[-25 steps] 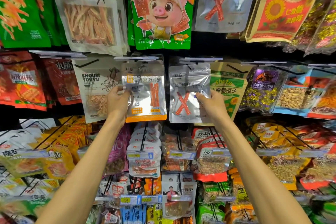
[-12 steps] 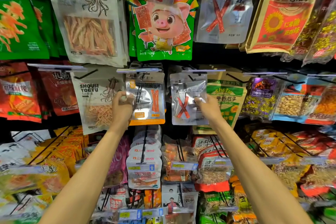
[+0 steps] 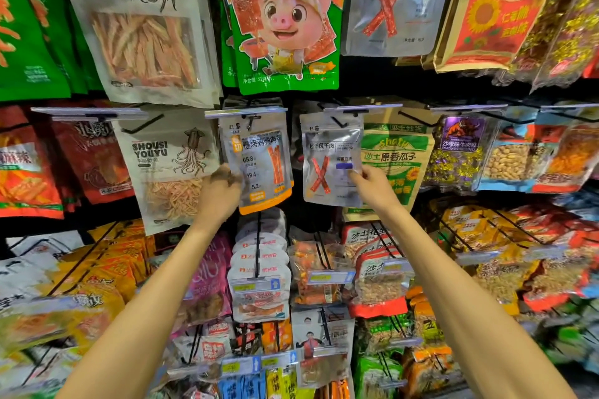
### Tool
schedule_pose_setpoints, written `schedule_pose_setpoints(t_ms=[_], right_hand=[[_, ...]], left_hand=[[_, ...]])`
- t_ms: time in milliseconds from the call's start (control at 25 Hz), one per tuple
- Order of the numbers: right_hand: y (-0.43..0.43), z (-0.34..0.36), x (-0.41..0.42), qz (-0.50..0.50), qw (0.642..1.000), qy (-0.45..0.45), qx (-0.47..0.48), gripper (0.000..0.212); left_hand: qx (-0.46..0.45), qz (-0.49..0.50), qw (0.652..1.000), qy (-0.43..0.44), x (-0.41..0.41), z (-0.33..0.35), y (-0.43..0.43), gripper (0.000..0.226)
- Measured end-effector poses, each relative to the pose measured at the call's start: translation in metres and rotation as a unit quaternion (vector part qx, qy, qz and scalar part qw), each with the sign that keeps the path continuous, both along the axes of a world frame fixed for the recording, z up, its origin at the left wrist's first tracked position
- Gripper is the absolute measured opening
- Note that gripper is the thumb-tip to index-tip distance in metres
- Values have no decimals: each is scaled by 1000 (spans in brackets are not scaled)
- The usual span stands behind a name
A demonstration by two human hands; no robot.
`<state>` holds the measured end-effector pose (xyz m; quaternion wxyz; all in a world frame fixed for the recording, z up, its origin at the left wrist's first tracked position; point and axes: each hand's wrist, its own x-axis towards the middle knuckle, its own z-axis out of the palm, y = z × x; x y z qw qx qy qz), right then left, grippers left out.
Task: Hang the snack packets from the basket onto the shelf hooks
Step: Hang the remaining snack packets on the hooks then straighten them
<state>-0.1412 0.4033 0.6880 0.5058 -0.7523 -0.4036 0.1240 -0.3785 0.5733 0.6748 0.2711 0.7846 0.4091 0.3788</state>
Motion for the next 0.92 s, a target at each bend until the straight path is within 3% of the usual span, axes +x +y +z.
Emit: schedule_pose_setpoints(t_ms=[160,320,400,560,920], right_hand=[[-25,-1,4,-20,990,-106,-92,15],[-68,4,13,-20,943,-259,-210,41],[-96,5,16,-22,904,-332,-270,45],[-161,6,25,-20,850,-393,-350,48],[-335,-10,71,-12,830,-402,-386,47]], left_hand=[[96,8,974,206,-10,-2,-15,34],[101,57,912,392,-18,7,-46,42],[134,57,898,415,-17,7,-69,46],[133,36,890,434,3,13,-145,47],[129,-9,876,464,88,-8,-316,50]])
